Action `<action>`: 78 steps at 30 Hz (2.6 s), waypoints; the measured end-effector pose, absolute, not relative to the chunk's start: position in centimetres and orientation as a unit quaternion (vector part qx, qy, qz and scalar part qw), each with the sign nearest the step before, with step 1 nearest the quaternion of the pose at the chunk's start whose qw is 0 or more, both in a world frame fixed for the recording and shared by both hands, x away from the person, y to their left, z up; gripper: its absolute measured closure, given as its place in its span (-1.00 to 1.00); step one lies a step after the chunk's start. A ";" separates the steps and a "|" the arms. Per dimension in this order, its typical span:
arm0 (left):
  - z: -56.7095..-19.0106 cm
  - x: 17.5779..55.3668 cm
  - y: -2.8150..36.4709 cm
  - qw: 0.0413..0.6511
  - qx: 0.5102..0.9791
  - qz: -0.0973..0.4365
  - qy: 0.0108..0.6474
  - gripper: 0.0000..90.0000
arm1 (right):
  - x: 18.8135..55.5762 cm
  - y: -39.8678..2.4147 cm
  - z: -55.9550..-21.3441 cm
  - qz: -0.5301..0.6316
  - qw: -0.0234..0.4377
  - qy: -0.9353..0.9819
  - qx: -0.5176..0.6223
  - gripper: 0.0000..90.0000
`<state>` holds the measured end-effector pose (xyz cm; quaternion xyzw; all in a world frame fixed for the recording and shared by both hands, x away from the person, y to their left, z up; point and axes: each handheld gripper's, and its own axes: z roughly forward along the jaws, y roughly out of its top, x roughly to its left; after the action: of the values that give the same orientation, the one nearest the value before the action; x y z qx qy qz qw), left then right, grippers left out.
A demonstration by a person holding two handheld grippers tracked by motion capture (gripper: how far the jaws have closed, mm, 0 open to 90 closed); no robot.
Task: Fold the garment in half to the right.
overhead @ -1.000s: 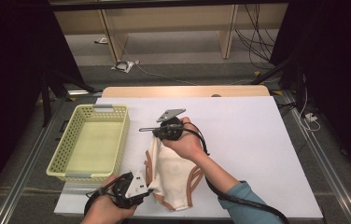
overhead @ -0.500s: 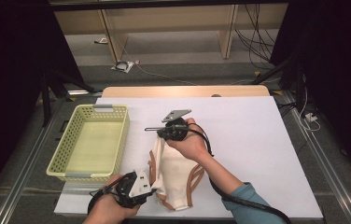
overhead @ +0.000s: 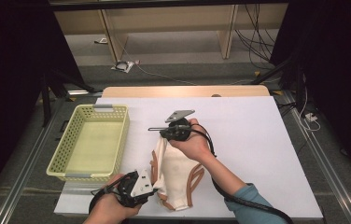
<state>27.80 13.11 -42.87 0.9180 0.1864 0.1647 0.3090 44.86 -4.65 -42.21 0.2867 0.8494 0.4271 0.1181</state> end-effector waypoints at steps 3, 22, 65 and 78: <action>-42.9 27.8 13.1 0.308 0.919 0.164 0.184 0.84 | 44.8 -4.8 -42.2 0.427 0.118 0.849 0.287 0.98; -42.6 28.1 12.5 0.308 0.922 0.159 0.173 0.84 | 44.8 -5.7 -42.3 0.428 0.119 0.847 0.291 0.98; -42.2 28.6 11.3 0.302 0.927 0.157 0.157 0.84 | 44.9 -6.9 -42.4 0.425 0.123 0.844 0.303 0.98; -42.1 28.6 11.0 0.303 0.927 0.159 0.154 0.84 | 45.0 -7.2 -42.5 0.425 0.125 0.843 0.305 0.98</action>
<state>28.64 10.98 -42.07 0.9268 0.1542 0.1594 0.3031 45.02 -7.25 -42.53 0.3054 0.8427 0.4253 0.1250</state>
